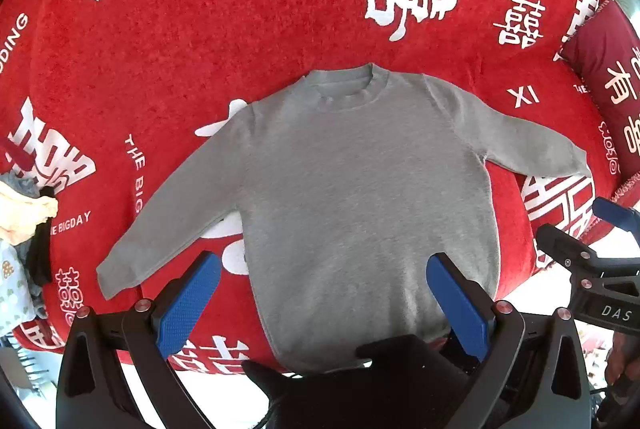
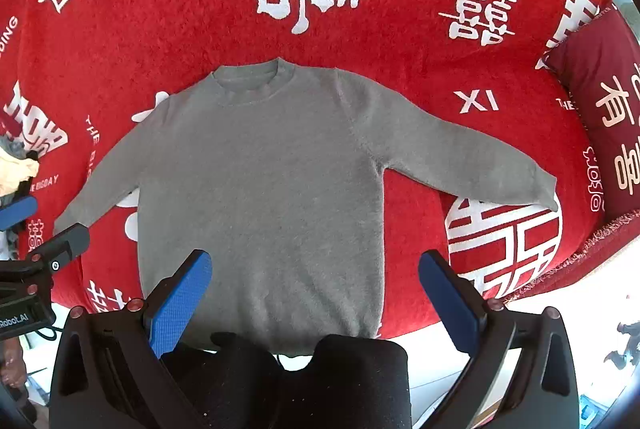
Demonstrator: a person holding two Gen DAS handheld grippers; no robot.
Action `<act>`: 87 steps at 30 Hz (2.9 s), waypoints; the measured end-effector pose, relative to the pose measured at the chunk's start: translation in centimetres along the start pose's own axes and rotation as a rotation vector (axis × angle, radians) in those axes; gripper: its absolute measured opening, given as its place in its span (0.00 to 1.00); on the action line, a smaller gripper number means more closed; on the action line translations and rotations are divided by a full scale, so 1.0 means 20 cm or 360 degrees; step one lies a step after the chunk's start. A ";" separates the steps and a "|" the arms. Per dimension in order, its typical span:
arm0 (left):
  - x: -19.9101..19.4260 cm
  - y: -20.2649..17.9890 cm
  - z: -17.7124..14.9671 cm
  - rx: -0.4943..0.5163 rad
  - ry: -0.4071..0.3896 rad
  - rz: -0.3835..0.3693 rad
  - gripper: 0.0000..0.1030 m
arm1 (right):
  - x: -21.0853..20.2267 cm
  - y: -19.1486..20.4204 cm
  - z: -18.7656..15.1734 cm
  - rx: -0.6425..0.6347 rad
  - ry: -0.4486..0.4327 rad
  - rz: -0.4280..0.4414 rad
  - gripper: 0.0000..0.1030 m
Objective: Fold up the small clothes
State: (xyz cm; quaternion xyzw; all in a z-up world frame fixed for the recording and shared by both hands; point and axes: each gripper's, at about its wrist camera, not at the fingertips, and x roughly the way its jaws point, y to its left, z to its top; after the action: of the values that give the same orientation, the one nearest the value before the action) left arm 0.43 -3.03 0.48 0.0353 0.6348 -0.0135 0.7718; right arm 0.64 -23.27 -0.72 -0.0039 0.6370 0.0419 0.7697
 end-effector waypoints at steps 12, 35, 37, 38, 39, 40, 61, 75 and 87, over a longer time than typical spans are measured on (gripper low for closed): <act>0.00 -0.01 -0.01 0.0024 -0.0002 0.0009 1.00 | -0.01 0.00 -0.02 -0.0001 -0.0003 -0.0016 1.00; -0.01 0.15 -0.11 -0.0183 -0.0057 0.0038 1.00 | -0.03 0.08 -0.05 -0.0103 -0.0030 -0.0064 1.00; -0.02 0.17 -0.12 -0.0201 -0.0067 0.0042 1.00 | -0.04 0.09 -0.04 -0.0114 -0.0033 -0.0071 1.00; -0.02 0.18 -0.12 -0.0213 -0.0067 0.0044 1.00 | -0.04 0.10 -0.03 -0.0126 -0.0043 -0.0082 1.00; -0.02 0.19 -0.13 -0.0226 -0.0070 0.0039 1.00 | -0.04 0.10 -0.03 -0.0126 -0.0043 -0.0082 1.00; -0.02 0.20 -0.13 -0.0236 -0.0065 0.0033 1.00 | -0.05 0.11 -0.03 -0.0133 -0.0050 -0.0087 1.00; -0.01 0.27 -0.16 -0.0306 -0.0038 0.0045 1.00 | -0.06 0.19 -0.01 -0.0198 -0.0055 -0.0091 1.00; 0.06 0.32 -0.17 -0.0377 -0.0004 0.0010 1.00 | -0.06 0.20 -0.01 -0.0189 -0.0050 -0.0062 1.00; 0.57 0.77 -0.47 -0.0877 0.0149 -0.0154 1.00 | 0.38 0.30 -0.20 -0.0272 0.0304 -0.0008 1.00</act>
State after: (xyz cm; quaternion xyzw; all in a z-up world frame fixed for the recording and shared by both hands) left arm -5.60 13.25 -11.99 -0.2055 0.6504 0.1243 0.7206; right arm -2.25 -17.06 -8.55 -0.0749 0.7015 0.0936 0.7025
